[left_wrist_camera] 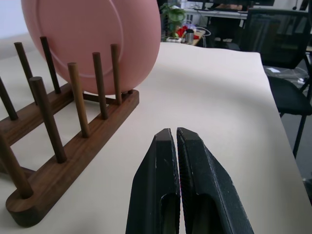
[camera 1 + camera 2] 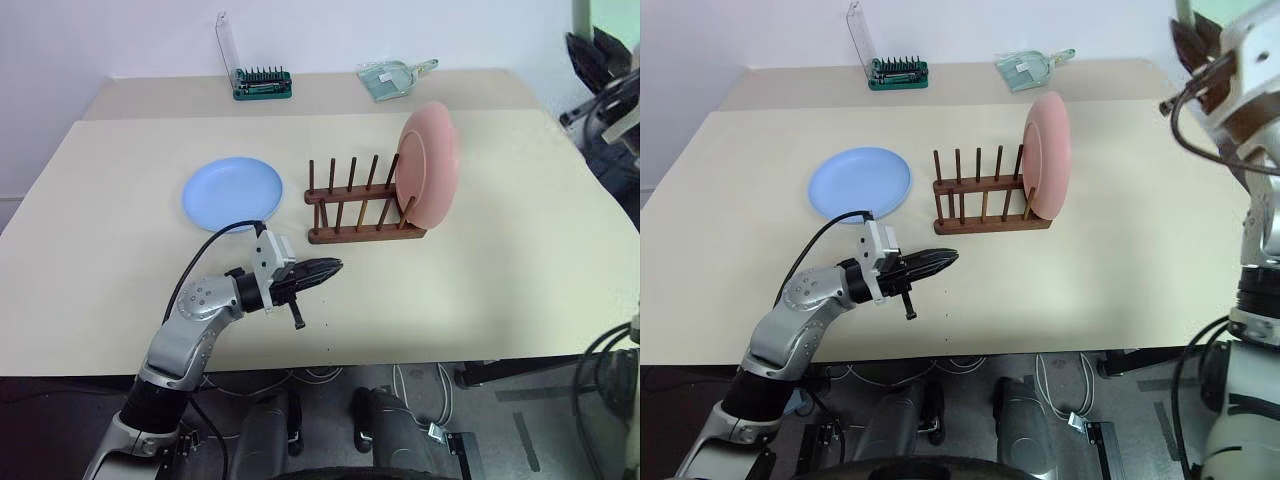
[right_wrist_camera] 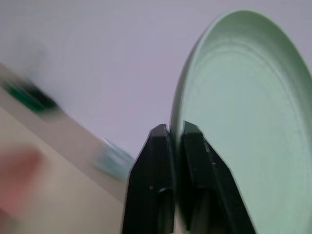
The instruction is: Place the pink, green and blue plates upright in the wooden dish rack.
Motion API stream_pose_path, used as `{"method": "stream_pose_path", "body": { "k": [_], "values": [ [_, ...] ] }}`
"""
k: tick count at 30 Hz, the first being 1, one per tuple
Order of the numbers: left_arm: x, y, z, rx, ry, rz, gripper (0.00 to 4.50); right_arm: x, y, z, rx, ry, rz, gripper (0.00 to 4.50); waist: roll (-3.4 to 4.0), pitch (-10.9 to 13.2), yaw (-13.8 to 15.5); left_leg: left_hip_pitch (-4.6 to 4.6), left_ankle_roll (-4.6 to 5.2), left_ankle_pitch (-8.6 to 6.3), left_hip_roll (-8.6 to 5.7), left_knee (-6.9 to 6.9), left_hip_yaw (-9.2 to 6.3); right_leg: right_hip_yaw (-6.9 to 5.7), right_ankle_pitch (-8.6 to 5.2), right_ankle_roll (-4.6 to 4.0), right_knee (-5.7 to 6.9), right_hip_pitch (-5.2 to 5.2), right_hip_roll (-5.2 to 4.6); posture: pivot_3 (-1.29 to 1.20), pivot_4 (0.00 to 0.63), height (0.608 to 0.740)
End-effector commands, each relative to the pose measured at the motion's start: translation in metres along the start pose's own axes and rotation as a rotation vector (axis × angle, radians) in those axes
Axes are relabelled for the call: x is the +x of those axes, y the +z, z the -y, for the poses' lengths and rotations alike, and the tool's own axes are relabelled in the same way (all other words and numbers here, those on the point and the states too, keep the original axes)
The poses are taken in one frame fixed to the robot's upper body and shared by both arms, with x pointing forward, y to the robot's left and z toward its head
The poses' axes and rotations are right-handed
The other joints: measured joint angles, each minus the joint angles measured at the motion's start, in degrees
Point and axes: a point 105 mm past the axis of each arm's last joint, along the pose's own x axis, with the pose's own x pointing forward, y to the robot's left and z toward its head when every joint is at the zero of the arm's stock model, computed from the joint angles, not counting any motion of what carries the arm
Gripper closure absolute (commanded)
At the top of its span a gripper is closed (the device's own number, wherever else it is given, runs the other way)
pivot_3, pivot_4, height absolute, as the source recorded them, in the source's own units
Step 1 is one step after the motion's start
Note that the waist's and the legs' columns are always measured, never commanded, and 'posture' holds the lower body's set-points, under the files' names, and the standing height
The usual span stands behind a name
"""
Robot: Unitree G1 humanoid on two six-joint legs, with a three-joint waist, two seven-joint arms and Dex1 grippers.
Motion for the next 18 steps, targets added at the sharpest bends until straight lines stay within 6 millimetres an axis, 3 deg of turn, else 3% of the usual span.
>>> {"method": "stream_pose_path", "body": {
  "k": [1, 5, 8, 13, 18],
  "values": [
    [0.002, 0.013, 0.002, 0.023, -0.007, 0.039, 4.38, 0.001, 0.048, -0.042, 0.23, 0.244, 0.17, 4.47, 0.0, 0.0, 0.1, 0.0, 0.0, 0.0, 0.0, -0.01, 0.0, 0.0, 0.0, 0.0, 0.0, 0.0, 0.0, 0.0, 0.15, 0.74],
    [0.001, 0.013, 0.002, 0.025, 0.002, 0.036, 4.38, -0.001, 0.057, -0.087, 0.547, 0.443, 0.202, 4.47, -0.08, 0.0, 0.2, -0.01, 0.0, -0.01, -0.01, 0.0, -0.04, -0.03, 0.0, -0.01, -0.03, 0.03, -0.04, 0.0, 0.15, 0.74],
    [0.0, 0.012, 0.001, 0.026, 0.008, 0.034, 4.38, 0.0, 0.056, -0.098, 0.698, 0.458, 0.196, 4.47, -0.08, 0.0, 0.2, -0.04, 0.0, -0.02, -0.04, 0.01, -0.04, -0.03, 0.0, -0.02, -0.04, 0.01, -0.1, 0.0, 0.15, 0.74],
    [-0.003, 0.008, 0.001, 0.018, 0.021, 0.03, 4.38, -0.001, 0.038, -0.12, 0.903, 0.462, 0.111, 4.47, -0.08, 0.0, 0.2, -0.05, -0.01, -0.02, -0.03, -0.04, -0.05, -0.03, 0.0, -0.03, -0.05, -0.02, -0.09, 0.0, 0.15, 0.74],
    [-0.004, 0.004, 0.0, 0.016, 0.019, 0.029, 4.38, 0.008, 0.017, -0.125, 1.05, 0.381, 0.029, 4.47, -0.08, 0.0, 0.0, -0.1, 0.0, -0.02, -0.04, -0.04, -0.03, -0.03, 0.01, -0.03, -0.07, -0.06, -0.09, 0.0, 0.15, 0.74]
  ]
}}
